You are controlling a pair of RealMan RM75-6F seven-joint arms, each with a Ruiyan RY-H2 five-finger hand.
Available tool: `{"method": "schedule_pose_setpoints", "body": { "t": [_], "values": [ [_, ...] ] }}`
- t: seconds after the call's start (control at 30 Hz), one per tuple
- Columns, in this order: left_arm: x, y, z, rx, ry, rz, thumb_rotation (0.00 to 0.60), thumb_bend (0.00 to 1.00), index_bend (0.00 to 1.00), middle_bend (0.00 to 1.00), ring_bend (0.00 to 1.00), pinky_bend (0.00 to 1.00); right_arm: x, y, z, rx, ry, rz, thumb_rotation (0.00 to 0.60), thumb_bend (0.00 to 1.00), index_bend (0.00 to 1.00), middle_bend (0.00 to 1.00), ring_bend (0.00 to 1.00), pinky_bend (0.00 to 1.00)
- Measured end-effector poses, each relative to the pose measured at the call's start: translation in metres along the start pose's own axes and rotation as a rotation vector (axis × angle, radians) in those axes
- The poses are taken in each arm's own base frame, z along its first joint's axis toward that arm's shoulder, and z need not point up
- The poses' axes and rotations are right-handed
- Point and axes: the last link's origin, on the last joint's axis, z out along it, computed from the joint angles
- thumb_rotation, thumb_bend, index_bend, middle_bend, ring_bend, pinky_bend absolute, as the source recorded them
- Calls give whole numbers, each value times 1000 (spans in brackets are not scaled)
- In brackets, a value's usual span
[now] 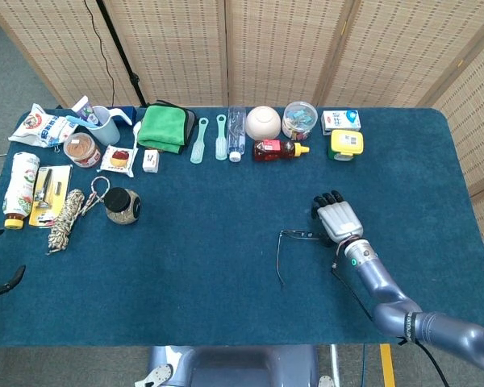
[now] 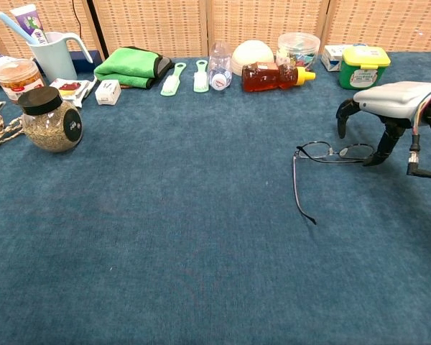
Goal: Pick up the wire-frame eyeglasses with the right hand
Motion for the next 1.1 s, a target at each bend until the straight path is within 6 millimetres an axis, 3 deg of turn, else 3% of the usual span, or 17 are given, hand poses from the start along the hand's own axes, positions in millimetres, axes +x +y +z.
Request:
{"method": "schedule_pose_setpoints", "body": {
  "t": [0.37,0.87,1.1],
  "values": [
    [0,-1,-2,6,2,0,280,249,201,24,53,82,7,13,18,-33,46,-25,600,213,329,133,74,19],
    [1,-1,-4,16,3,4,280,250,201,24,53,82,27,7,49,-3,85,-69,600,213,338,132,72,2],
    [0,-3,-6,22,0,5,279,249,201,24,53,82,33,10,46,1,96,-55,600,214,322,117,59,1]
  ]
}}
